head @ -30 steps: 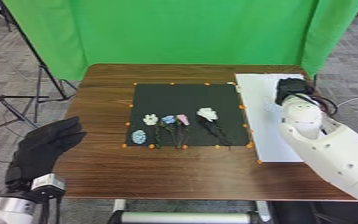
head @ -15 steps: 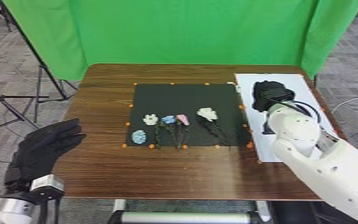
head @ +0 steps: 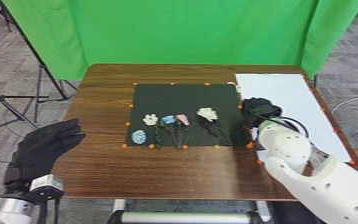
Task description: Arrange flowers
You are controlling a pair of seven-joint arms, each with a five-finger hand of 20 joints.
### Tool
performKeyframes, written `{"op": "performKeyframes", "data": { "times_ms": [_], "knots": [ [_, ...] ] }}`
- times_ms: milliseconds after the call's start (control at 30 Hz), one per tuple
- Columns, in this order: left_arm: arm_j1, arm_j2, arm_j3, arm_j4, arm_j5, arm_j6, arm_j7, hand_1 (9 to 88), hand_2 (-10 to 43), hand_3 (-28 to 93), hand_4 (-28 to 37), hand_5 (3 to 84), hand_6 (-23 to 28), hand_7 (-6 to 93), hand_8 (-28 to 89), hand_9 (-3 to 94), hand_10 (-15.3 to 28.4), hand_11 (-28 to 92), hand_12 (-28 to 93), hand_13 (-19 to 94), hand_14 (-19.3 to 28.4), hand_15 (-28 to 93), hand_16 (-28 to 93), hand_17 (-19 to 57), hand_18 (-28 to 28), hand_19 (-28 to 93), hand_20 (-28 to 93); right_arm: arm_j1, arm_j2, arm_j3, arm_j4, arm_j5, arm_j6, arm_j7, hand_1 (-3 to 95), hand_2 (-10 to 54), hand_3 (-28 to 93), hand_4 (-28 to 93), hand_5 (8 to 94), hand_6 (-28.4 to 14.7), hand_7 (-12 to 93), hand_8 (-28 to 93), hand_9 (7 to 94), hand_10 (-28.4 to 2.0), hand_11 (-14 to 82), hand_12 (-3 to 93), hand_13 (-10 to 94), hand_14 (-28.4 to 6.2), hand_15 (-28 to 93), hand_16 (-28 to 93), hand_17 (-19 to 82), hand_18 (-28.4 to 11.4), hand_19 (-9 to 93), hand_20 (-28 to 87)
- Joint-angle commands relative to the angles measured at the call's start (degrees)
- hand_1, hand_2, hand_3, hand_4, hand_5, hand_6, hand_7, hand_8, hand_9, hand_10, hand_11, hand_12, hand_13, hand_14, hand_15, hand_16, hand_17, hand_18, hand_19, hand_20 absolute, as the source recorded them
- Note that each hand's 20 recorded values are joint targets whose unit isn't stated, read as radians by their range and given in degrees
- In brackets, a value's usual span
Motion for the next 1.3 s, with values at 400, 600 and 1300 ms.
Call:
{"op": "performKeyframes", "data": {
  "times_ms": [400,600,1300],
  "knots": [
    [0.4,-0.95,-0.53,-0.39,0.37,-0.51,-1.49,28.1,4.8,82,-14.9,48.7,13.7,19.3,-10,40.2,22.0,35,9,28,28.4,64,-15,-8.8,24.3,61,11,-0.7,-3.9,-4.4,-2.5,-3.0,2.3,1.0,55.7,-9.5,77,-28,74.0,-1.5,32,3,89.9,-7.5,13.0,37.7,81,-3.8,77,23,58,-17.0,93,39],
    [0.6,-1.18,-0.83,-0.45,0.49,-0.56,-1.77,28.1,4.7,83,-15.0,48.7,13.7,19.5,-10,40.1,21.9,35,9,29,28.4,64,-15,-8.8,24.3,61,11,-0.5,-4.3,-4.9,-2.8,-3.8,1.1,2.3,52.2,-9.5,77,-28,72.5,-3.4,26,4,88.9,-8.7,17.2,35.9,83,-4.1,78,22,59,-18.0,93,41],
    [1.4,-1.44,-1.22,-0.53,0.42,-0.40,-1.96,28.2,4.7,83,-14.7,48.7,13.8,19.4,-10,40.2,22.1,35,9,29,28.4,64,-15,-8.8,24.3,61,10,-0.6,-4.7,-4.5,-5.3,-3.2,-3.8,6.2,41.1,-9.5,80,-25,67.4,-6.7,19,-9,82.3,-14.7,31.4,21.0,83,-4.9,77,23,61,-18.7,93,41]
  ]
}}
